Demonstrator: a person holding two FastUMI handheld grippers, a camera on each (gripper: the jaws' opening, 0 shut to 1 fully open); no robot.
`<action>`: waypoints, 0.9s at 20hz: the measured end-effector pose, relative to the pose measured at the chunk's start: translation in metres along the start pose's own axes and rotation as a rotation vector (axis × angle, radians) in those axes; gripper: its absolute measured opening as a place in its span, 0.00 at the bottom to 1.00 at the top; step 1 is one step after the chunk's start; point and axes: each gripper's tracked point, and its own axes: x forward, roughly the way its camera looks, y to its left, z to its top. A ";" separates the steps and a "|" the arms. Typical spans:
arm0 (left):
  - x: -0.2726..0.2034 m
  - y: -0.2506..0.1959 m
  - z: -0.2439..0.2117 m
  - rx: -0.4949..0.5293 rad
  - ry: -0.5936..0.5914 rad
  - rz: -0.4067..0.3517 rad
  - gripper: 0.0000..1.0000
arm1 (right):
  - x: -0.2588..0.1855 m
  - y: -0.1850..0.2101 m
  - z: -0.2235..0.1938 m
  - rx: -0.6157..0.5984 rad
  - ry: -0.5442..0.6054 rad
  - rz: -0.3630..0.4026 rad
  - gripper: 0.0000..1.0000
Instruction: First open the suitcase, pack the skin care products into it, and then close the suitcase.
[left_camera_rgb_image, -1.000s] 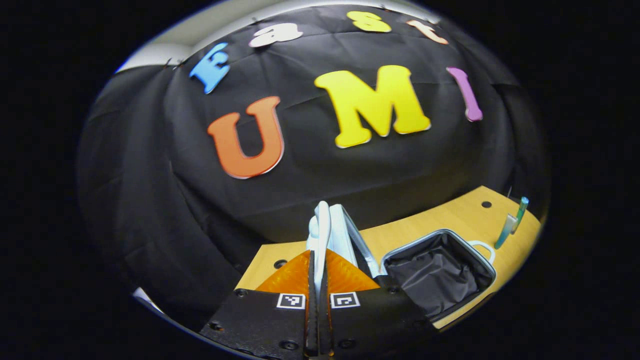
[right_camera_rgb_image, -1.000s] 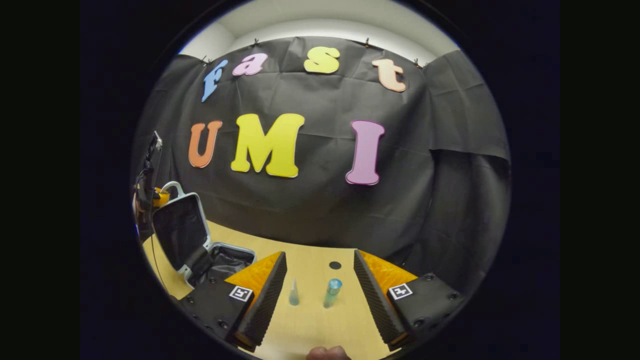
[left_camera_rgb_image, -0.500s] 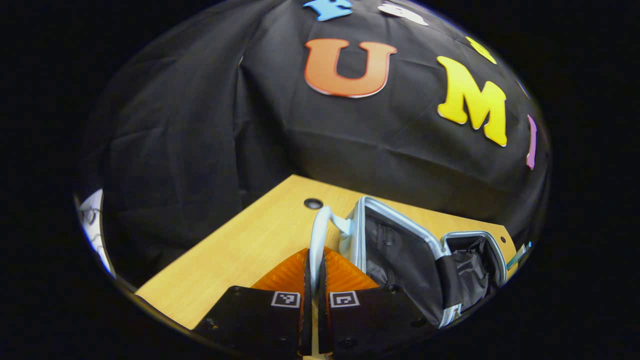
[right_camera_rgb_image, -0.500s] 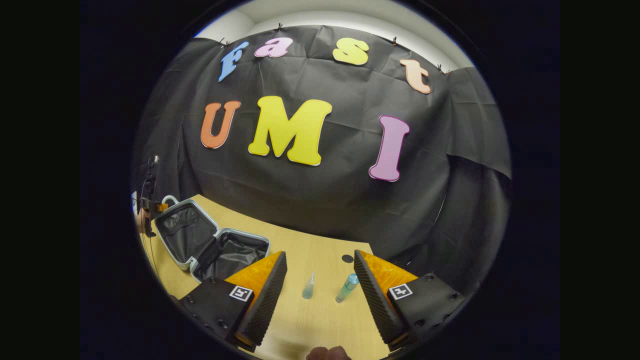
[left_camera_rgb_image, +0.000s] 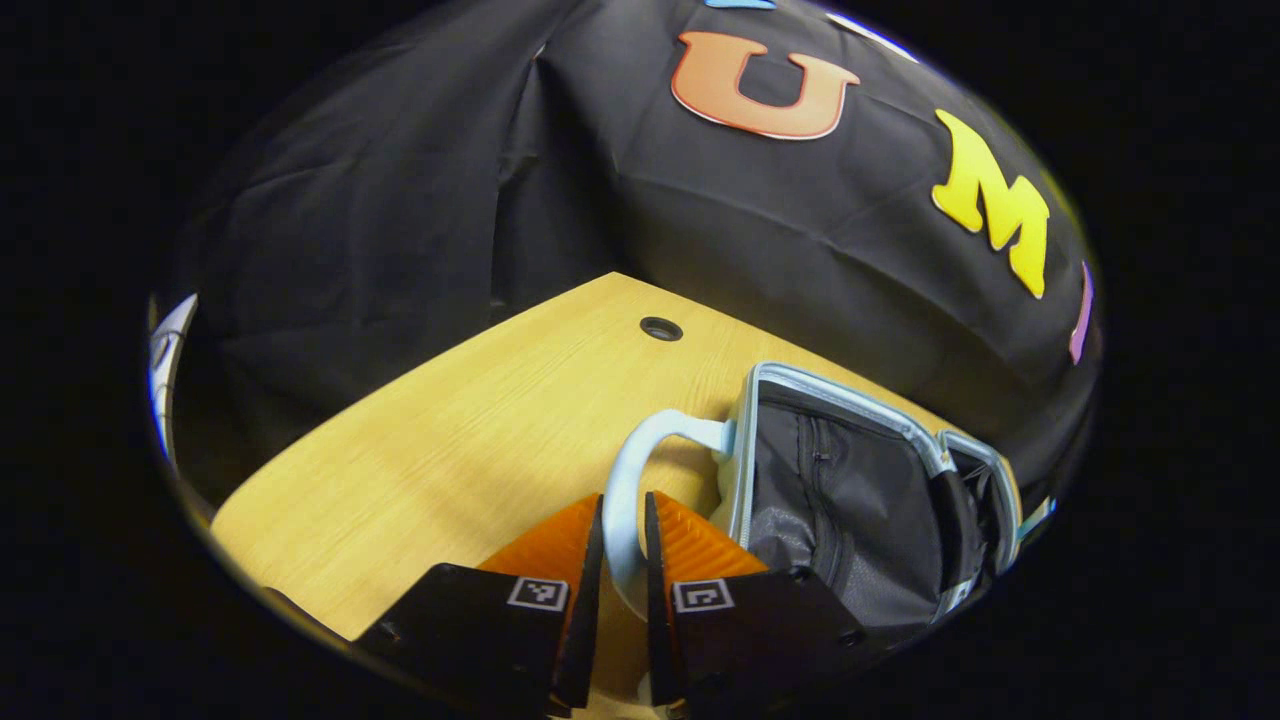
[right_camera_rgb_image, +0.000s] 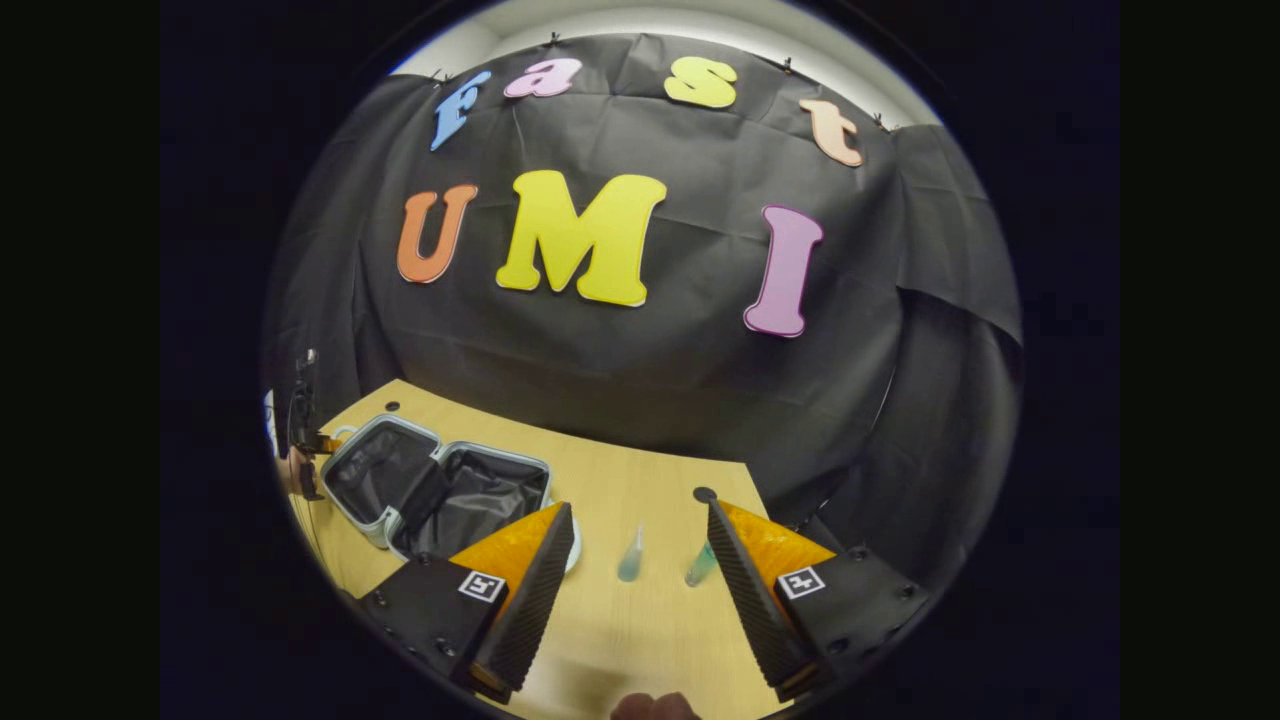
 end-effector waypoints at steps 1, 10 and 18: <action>-0.003 0.004 0.003 0.017 -0.011 0.009 0.30 | 0.002 -0.001 -0.003 0.003 0.006 0.003 0.80; -0.146 -0.101 0.127 0.117 -0.419 -0.010 0.91 | 0.012 -0.041 -0.034 0.058 0.018 0.018 0.80; -0.247 -0.304 0.062 0.212 -0.427 -0.153 0.97 | 0.020 -0.117 -0.032 0.110 -0.071 0.002 0.80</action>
